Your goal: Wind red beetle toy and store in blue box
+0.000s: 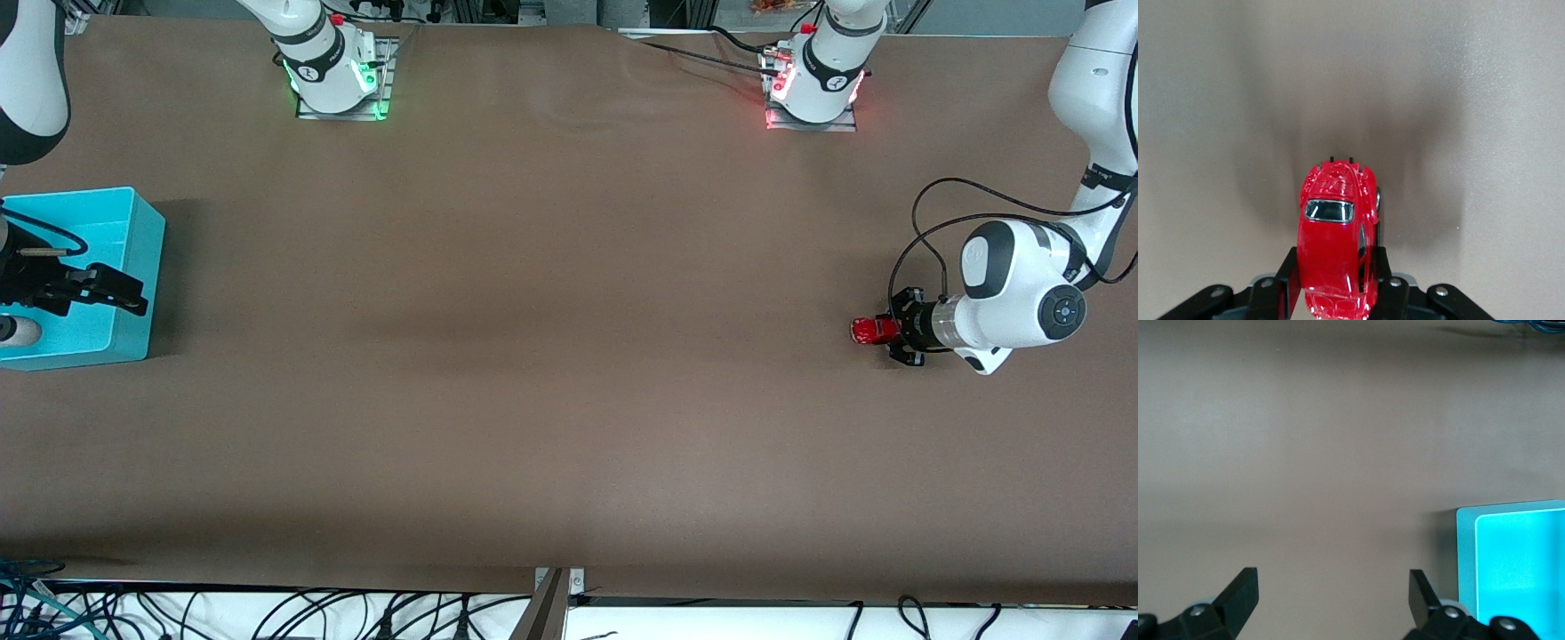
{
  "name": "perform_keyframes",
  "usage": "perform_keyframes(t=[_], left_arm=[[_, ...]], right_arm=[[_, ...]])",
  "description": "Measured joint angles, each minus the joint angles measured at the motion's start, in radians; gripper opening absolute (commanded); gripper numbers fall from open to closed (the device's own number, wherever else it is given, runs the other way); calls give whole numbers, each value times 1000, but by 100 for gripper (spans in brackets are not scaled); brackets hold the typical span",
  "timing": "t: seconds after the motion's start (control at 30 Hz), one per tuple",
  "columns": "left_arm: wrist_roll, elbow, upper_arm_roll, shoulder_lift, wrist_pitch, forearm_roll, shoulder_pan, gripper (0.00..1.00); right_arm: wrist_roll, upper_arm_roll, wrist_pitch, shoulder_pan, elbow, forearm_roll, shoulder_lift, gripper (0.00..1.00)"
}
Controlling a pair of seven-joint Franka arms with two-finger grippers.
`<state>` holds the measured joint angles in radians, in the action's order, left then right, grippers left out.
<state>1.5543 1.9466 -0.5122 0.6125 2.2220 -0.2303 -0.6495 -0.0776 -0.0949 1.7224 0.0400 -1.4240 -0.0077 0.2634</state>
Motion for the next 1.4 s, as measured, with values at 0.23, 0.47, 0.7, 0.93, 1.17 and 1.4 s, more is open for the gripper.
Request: perform_keyframes(t=[0.23,0.47,0.7,0.93,1.17,1.4], left_arm=[[0,0,0,1,0,0,0,70],[0,0,1,2,0,0,0,72],[0,0,1,2,0,0,0,72],[-75,3,39,58,20,-80,-53,72],[-113,-2,14,81,23,-89,-100,72],[-113,-22,1,81,6,-95,-98,72]], right_arm=[[0,-1,0,-1,0,0,0,100],[0,-1,0,-1,0,0,0,100],[0,0,0,-1,0,0,0,100],[0,-1,0,-1,0,0,0,100],[0,-1,0,-1,0,0,0,100],[0,-1,0,-1,0,0,0,100]])
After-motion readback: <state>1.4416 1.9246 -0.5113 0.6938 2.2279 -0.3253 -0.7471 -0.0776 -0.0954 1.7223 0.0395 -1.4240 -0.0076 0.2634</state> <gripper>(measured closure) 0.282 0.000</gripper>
